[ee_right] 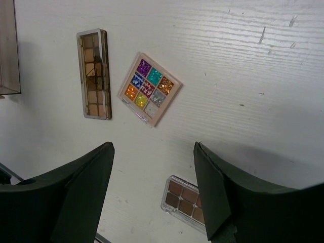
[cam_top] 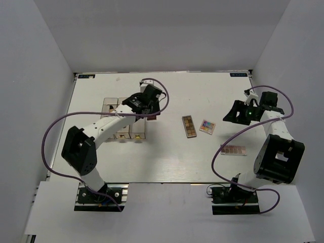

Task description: Organize the makeup

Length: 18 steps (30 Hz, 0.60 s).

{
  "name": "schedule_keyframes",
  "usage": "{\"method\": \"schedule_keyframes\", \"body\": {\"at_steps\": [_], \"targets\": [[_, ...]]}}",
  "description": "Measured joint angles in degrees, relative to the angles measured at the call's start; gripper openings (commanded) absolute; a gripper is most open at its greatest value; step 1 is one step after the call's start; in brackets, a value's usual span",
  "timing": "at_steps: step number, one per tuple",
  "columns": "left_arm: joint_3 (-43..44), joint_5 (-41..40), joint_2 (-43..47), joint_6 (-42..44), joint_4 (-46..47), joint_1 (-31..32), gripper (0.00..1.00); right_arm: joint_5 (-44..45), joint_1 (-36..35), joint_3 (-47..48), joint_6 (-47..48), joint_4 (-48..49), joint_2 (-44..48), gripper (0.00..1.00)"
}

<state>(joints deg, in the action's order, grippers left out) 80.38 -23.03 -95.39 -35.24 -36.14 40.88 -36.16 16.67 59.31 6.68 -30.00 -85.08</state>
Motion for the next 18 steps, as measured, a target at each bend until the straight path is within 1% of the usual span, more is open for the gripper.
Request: {"method": "schedule_keyframes", "body": {"at_steps": [4,10,13,14,16,17,18], "targets": [[-2.5,-0.5,0.0,1.0,-0.6,-4.9,0.13,-0.3,-0.7,-1.2,1.6,-0.8,0.0,0.69],[-5.3,-0.5,-0.4,2.3,-0.9,-9.3,0.14,-0.5,-2.1,-1.2,3.9,-1.6,0.0,0.70],[-5.5,-0.4,-1.5,2.9,-0.5,-10.7,0.21,-0.5,-2.5,-1.2,4.6,-1.7,0.0,0.71],[-5.5,-0.4,-2.0,3.2,-0.5,-11.1,0.28,-0.5,-2.6,-1.2,4.8,-1.7,0.0,0.72],[-5.5,-0.3,-3.4,3.9,-0.2,-11.6,0.32,-0.5,-3.0,-1.2,5.7,-2.2,0.0,0.74],[-5.5,-0.2,-4.2,4.3,0.1,-11.8,0.40,-0.6,-3.3,-1.2,6.5,-2.8,0.0,0.75],[-5.5,0.0,-4.9,4.6,0.2,-11.9,0.41,-1.0,-3.5,-1.1,7.5,-3.5,-0.3,0.78]]}}
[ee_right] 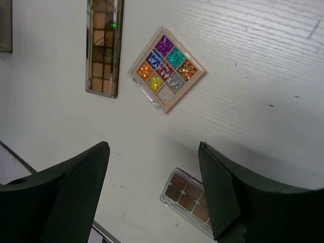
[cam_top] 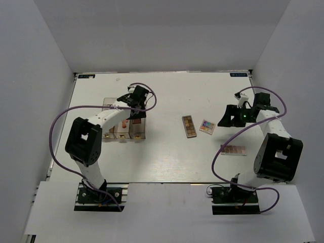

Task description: Organize the makeup

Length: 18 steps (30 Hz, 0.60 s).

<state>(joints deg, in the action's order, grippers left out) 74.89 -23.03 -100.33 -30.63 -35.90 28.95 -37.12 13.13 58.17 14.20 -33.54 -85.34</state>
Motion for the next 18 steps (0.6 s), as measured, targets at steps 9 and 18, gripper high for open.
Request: {"method": "schedule_keyframes", "body": {"at_steps": [9,18], "targets": [[0.0,1.6,-3.3,1.8,0.5,-0.2,0.62,-1.7,-2.5,1.0,9.2,-5.5,-2.4,0.80],[2.2,1.7,-3.3,2.7,0.9,-0.2,0.76,-1.1,-4.5,1.0,15.8,-7.3,-1.6,0.84]]}}
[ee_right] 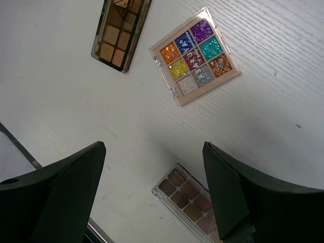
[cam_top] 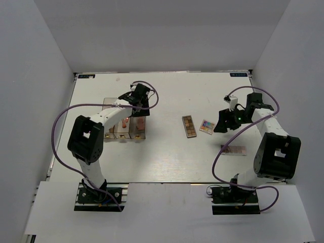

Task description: Organize the makeup

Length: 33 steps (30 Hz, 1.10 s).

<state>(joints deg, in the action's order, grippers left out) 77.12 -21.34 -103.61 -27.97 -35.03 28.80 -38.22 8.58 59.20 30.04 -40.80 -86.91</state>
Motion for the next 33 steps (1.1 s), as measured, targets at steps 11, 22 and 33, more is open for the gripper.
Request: {"method": "schedule_keyframes", "body": {"at_steps": [11,22,33], "targets": [[3.4,5.1,4.9,1.5,0.5,0.2,0.66,4.7,-0.5,1.0,23.9,-7.9,5.5,0.88],[-1.1,22.1,13.3,-3.2,8.3,3.3,0.88,16.7,0.1,-11.5,56.0,-15.1,14.4,0.89],[-4.7,23.5,14.3,-5.3,7.8,4.7,0.92,17.6,0.4,-12.6,66.6,-15.0,6.3,0.89]]}}
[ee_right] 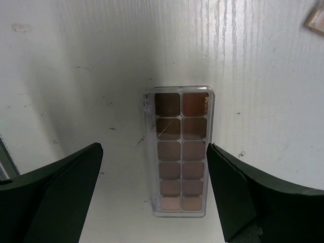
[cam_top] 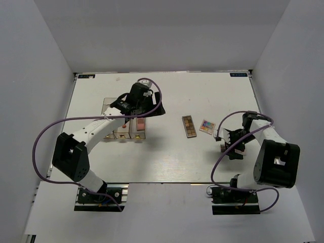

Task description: Organize the makeup

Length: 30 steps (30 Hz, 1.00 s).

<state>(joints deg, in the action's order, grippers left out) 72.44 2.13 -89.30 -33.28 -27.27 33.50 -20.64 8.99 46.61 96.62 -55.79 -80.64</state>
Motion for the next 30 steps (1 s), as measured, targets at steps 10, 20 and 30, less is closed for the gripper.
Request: {"method": "schedule_keyframes", "body": {"at_steps": [10,20,30], "targets": [[-2.2,-0.3,2.8,-1.4,-0.2,0.8,0.93,1.9,0.0,1.4,1.2,4.3,-5.4,0.89],[-3.5,-2.0,5.8,-2.7,-1.1,0.9,0.93,3.7,0.0,-2.8,1.1,10.0,-2.9,0.82],[-4.2,-3.2,10.5,-4.0,-1.3,0.9,0.94,1.2,-0.7,-2.1,0.8,8.2,-2.8,0.15]]}}
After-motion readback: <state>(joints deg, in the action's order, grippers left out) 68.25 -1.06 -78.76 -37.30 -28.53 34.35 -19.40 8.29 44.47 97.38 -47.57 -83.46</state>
